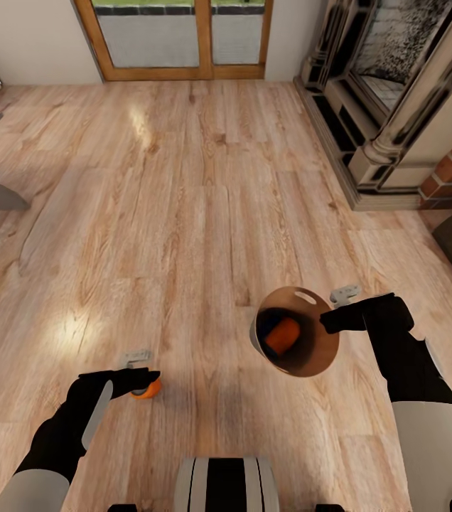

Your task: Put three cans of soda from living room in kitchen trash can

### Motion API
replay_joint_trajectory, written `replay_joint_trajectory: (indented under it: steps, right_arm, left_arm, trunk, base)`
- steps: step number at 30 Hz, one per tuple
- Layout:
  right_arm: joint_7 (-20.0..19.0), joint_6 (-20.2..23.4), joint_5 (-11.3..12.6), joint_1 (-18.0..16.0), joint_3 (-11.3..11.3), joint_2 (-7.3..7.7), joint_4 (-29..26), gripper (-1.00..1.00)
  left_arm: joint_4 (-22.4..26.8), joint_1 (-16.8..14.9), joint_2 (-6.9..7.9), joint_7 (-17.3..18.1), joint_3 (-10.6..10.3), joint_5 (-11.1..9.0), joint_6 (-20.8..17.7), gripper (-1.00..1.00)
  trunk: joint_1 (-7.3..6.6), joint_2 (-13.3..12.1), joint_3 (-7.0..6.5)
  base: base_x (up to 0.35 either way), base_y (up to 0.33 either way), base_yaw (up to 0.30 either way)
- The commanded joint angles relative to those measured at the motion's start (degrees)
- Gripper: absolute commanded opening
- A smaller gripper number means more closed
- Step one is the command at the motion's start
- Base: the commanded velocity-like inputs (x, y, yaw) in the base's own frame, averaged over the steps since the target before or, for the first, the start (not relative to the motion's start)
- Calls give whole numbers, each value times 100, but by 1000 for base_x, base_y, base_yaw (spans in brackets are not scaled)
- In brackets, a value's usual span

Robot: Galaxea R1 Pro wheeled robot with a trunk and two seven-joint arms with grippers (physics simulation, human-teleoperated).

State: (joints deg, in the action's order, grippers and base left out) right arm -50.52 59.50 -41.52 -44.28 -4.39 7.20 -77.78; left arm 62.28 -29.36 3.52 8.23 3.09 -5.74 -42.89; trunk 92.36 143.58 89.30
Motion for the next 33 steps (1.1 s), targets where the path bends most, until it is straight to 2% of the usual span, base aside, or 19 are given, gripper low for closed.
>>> replay_joint_trajectory:
  steps: [1,9,13,14,33]
  right_arm:
    - [-37,50,126,-2,0,-3,-1,-100]
    - [-37,50,126,0,1,-8,-1,-100]
    - [-37,50,122,5,0,-6,-1,-100]
    - [-37,50,120,6,0,-5,-1,-100]
    - [-37,50,118,15,8,-8,-3,-100]
  left_arm:
    - [-2,0,0,3,0,1,0,100]
    - [-5,0,0,8,1,-2,0,100]
    - [-1,0,0,11,5,-13,5,100]
    - [3,1,0,16,3,-19,7,-100]
    - [-4,4,0,14,7,-25,9,-100]
  trunk:
    - [1,2,22]
    - [22,13,199]
    - [22,13,199]
    - [22,13,199]
    - [22,13,199]
  base:
    - [0,0,0]
    - [0,0,0]
    - [0,0,0]
    - [0,0,0]
    - [0,0,0]
